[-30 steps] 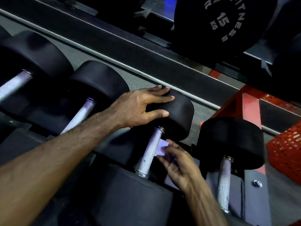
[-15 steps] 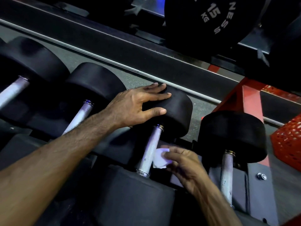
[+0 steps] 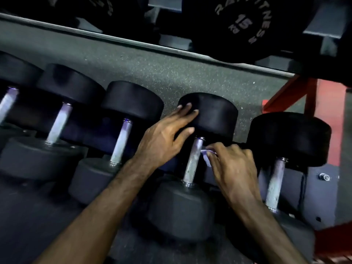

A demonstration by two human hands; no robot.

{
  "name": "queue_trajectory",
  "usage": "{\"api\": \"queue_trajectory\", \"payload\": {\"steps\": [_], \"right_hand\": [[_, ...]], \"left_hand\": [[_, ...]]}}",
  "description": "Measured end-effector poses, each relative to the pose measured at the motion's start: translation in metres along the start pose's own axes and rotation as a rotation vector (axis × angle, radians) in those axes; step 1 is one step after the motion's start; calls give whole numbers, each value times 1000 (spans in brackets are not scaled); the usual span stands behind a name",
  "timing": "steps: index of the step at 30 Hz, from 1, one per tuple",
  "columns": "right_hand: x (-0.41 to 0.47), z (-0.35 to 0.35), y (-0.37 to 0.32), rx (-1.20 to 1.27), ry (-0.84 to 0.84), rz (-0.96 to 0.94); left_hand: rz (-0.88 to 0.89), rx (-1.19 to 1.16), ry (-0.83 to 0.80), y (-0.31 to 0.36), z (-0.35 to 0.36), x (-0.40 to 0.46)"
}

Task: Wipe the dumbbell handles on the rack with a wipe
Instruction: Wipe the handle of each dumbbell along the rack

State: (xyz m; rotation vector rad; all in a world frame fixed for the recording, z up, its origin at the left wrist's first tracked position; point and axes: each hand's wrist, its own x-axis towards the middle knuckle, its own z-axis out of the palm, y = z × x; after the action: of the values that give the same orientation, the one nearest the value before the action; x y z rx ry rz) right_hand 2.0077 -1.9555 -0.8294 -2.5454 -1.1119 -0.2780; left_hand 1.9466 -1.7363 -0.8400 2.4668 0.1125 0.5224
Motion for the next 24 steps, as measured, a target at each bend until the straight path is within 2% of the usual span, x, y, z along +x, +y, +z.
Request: {"api": "queue_trajectory", "payload": {"steps": [2, 4, 6, 9, 12, 15, 18, 20, 24], "right_hand": [[1, -8, -12, 70, -128, 77], [-1, -12, -22, 341, -298, 280], [-3, -12, -32, 645, -314, 438], [4, -18, -58, 773, -314, 521], [17, -15, -98, 758, -321, 541], [33, 10, -138, 684, -233, 574], [49, 46, -172, 580, -173, 630], [61, 69, -189, 503, -177, 680], [78, 118, -211, 532, -123, 730]], "left_hand": [[-56, 21, -31, 4, -28, -9], [-86, 85, -82, 4, -63, -12], [-149, 155, -131, -3, -100, -12], [-200, 209, -222, -25, -146, 3], [-185, 294, -391, -61, -174, 15], [-75, 375, -493, -98, -178, 18], [93, 383, -479, -129, -177, 17], [133, 374, -482, -142, -177, 15], [208, 301, -421, -162, -170, 13]]}}
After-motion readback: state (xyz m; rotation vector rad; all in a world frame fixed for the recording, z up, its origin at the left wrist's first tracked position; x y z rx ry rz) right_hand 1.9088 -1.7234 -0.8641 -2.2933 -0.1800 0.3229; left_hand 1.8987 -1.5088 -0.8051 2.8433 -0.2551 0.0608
